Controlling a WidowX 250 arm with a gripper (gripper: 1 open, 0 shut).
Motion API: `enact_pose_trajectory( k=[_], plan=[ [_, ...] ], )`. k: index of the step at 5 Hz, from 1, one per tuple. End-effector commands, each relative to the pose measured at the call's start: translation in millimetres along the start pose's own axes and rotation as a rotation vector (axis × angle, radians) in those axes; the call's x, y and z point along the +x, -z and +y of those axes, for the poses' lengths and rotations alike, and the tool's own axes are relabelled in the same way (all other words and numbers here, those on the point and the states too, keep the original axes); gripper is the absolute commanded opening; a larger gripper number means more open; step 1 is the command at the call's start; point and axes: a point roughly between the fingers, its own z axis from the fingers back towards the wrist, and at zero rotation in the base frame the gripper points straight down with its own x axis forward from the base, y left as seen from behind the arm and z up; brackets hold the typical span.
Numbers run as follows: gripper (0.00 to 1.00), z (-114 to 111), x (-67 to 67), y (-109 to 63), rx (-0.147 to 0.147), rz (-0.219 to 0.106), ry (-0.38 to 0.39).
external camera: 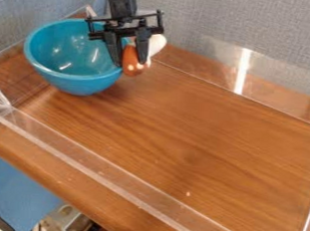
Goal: Put the mushroom in the blue bowl
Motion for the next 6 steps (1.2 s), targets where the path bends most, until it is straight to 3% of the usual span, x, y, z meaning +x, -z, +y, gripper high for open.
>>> enact_pose_trajectory(
  k=[1,5,6],
  plan=[
    [0.00,62,14.4,-19.6,0.019,-0.064,-0.196],
    [0.00,91,12.7,-10.3,0.006,-0.058,-0.380],
    [0.00,83,6.4,-17.3,0.004,-0.071,-0.385]
  ],
)
